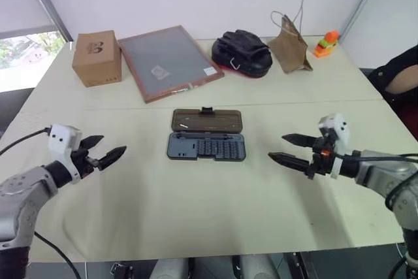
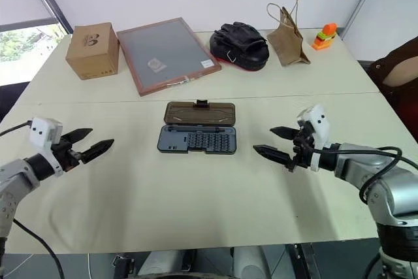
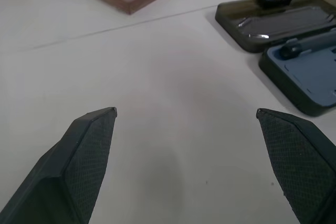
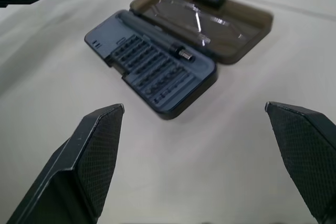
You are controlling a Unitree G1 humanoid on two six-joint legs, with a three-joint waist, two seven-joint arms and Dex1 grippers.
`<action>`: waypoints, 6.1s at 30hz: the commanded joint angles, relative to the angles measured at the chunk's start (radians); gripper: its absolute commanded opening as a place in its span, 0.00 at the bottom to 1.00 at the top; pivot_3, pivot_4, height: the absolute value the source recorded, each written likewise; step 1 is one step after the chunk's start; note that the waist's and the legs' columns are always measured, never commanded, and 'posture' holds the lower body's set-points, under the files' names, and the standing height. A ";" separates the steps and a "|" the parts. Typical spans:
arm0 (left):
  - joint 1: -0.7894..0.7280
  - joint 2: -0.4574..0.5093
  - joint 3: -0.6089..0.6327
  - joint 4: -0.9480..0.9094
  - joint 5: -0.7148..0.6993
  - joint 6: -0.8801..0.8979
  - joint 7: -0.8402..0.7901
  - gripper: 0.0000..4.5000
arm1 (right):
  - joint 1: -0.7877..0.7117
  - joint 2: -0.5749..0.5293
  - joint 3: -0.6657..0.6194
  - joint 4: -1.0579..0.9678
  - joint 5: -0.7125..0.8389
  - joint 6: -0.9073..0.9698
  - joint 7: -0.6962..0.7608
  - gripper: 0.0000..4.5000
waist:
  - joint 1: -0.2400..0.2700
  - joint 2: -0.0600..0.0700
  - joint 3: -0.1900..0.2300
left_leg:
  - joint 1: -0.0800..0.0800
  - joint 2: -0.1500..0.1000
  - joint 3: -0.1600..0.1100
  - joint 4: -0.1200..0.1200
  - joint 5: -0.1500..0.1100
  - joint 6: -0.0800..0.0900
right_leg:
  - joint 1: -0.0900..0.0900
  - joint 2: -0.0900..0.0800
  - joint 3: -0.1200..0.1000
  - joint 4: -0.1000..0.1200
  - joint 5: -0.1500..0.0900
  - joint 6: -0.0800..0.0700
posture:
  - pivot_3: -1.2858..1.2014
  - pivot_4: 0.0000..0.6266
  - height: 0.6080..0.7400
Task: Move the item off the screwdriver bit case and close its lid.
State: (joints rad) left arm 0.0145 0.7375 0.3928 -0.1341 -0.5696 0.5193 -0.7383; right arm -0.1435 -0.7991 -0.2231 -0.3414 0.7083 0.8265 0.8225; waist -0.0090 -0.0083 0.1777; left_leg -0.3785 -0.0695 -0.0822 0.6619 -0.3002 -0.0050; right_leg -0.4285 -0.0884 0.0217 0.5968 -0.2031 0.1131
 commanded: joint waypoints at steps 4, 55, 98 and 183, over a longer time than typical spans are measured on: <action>0.014 -0.026 0.029 -0.047 0.001 -0.034 0.013 0.99 | 0.000 0.010 -0.003 -0.046 0.002 -0.023 -0.017 1.00 | 0.002 0.000 0.000 | 0.000 0.000 0.000 0.000 0.000 0.000 | 0.000 0.000 0.000 0.000 0.000 -0.001 | 0.52 0.24 1.00; -0.477 0.137 -0.307 0.110 0.012 0.029 -0.468 0.99 | -1.003 0.434 0.528 1.405 -0.724 -0.534 -0.117 1.00 | -0.037 0.000 0.001 | -0.020 -0.003 0.004 0.001 0.008 -0.012 | -0.028 0.001 0.001 0.016 0.001 -0.003 | 0.52 0.24 1.00; -0.229 0.105 -0.215 -0.085 -0.021 0.032 -0.312 1.00 | -0.663 0.298 0.457 0.697 -0.840 -0.133 0.283 0.00 | -0.005 0.000 0.000 | -0.006 -0.003 0.001 0.002 0.005 -0.008 | -0.014 0.001 -0.001 0.016 0.001 -0.004 | 0.52 0.24 1.00; -0.023 0.012 -0.602 -0.090 0.334 -0.308 -0.303 0.02 | -0.500 0.187 0.302 0.300 -0.349 0.083 0.071 0.93 | -0.004 0.001 -0.001 | -0.006 -0.002 0.002 0.004 0.004 -0.005 | -0.014 0.000 -0.001 0.017 0.001 -0.004 | 0.52 0.24 1.00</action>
State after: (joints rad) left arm -0.0418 0.7338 -0.1580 -0.2756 -0.3083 0.2297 -1.0337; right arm -0.6282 -0.6102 0.0639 -0.0290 0.3734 0.9428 0.8982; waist -0.0131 -0.0076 0.1762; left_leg -0.3840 -0.0717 -0.0797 0.6659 -0.2964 -0.0103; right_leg -0.4419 -0.0883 0.0206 0.6138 -0.2018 0.1094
